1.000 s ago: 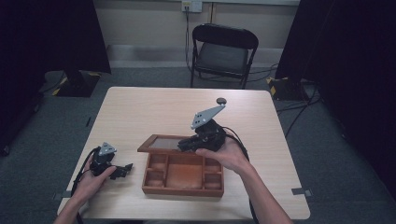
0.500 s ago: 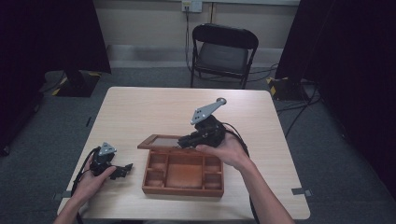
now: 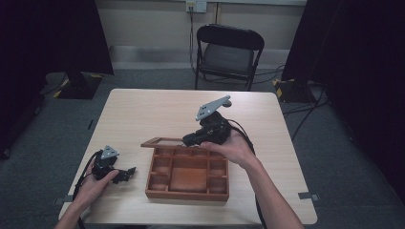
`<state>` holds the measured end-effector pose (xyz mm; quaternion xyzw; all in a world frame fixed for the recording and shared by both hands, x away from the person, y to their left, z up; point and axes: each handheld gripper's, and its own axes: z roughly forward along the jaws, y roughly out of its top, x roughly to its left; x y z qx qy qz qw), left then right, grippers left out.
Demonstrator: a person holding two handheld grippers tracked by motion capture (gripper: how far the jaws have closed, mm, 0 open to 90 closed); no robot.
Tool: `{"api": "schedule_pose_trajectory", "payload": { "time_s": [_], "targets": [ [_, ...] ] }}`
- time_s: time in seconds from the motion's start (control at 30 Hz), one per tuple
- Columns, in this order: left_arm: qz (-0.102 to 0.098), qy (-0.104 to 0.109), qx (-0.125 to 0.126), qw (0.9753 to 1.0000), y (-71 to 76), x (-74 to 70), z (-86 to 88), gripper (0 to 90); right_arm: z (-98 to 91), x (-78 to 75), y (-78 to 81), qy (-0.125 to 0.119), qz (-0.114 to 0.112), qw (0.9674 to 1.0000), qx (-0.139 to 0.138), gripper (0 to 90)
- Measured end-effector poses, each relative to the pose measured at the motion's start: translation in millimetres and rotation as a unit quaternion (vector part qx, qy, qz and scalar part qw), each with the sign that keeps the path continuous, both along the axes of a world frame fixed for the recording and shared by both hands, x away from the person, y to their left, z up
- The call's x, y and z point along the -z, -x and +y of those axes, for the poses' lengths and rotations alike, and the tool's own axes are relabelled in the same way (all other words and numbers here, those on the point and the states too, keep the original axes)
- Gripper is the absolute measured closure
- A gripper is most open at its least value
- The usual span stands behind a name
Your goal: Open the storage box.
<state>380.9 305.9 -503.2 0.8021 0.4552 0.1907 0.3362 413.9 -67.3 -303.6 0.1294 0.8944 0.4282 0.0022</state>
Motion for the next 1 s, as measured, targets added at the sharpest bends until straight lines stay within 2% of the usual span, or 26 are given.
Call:
{"api": "schedule_pose_trajectory", "payload": {
  "time_s": [1.0],
  "targets": [
    [0.0,0.0,0.0,1.0,0.0,0.0,0.0,0.6,0.1,-3.5,-4.5,0.001,0.001,1.0,0.0,84.3]
  ]
}}
